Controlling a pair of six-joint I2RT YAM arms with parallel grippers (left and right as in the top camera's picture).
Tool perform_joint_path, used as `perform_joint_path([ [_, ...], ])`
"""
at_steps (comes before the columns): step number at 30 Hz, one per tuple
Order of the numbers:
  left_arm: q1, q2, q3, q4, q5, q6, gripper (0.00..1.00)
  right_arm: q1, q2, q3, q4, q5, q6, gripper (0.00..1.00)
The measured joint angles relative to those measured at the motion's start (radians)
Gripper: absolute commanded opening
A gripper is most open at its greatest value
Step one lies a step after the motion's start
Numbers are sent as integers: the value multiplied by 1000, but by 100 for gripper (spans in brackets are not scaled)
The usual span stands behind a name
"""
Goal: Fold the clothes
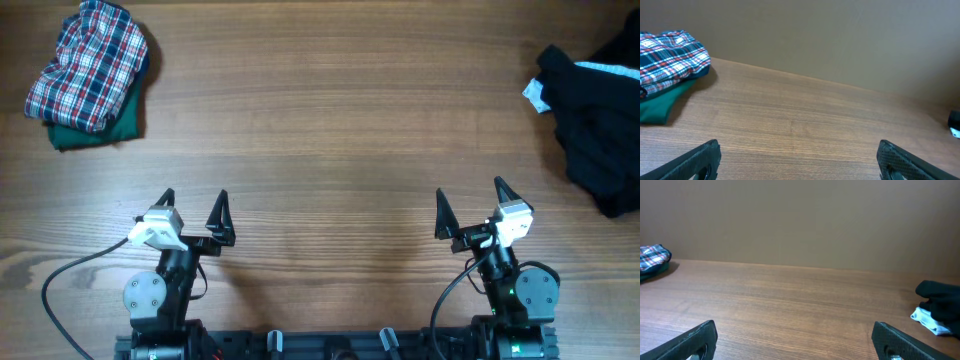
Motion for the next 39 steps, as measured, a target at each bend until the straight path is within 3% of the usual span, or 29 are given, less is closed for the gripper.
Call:
perform_joint_path([
  [13, 0, 0, 0, 0, 0, 0, 100, 0, 0, -1, 25, -35, 22, 100],
  [23, 0, 0, 0, 2, 6, -4, 100, 0, 0, -1, 115, -68, 172, 100],
  [32, 0, 4, 0, 22, 119, -98, 100, 0, 0, -1, 144, -95, 344, 100],
  [39, 0, 130, 29, 27, 137, -132, 100, 0, 71, 34, 116, -117, 385, 100],
])
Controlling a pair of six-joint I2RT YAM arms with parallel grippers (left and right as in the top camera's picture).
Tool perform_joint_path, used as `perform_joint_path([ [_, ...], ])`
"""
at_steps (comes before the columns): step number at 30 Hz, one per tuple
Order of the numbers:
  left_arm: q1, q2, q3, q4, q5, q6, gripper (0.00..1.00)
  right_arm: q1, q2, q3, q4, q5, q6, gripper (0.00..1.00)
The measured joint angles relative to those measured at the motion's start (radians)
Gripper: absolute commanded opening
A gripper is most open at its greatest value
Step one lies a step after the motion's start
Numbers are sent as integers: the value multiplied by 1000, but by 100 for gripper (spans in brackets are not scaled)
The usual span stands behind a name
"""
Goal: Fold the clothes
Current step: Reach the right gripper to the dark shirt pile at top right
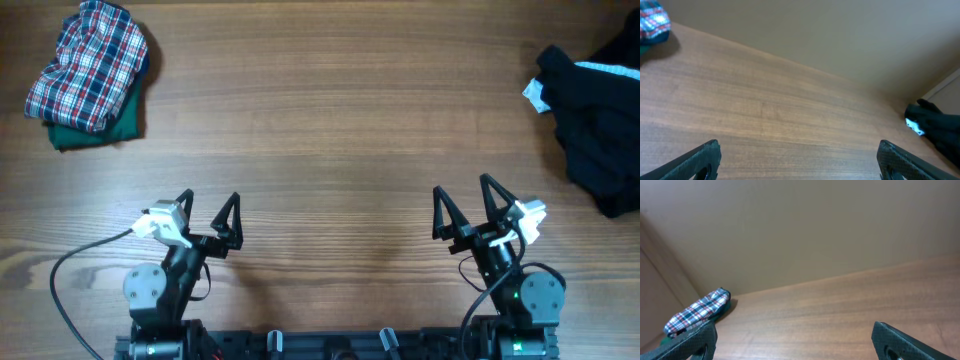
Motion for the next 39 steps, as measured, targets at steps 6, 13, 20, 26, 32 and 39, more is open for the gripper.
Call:
perform_joint_path([
  [6, 0, 250, 161, 26, 12, -6, 100, -4, 230, 132, -2, -17, 2, 100],
  [13, -1, 675, 455, -2, 112, -6, 100, -5, 659, 428, -101, -90, -30, 100],
  [20, -31, 1053, 782, -248, 159, 66, 100, -5, 1036, 826, -420, -111, -125, 100],
  [26, -95, 1284, 1046, -407, 160, 180, 100, -5, 1278, 1148, -687, -118, -257, 100],
  [32, -157, 1418, 1301, -714, 41, 257, 100, -5, 1396, 1351, -883, -119, -352, 100],
  [39, -173, 1522, 1511, -974, -73, 281, 100, -5, 1409, 1439, -991, -119, -383, 100],
])
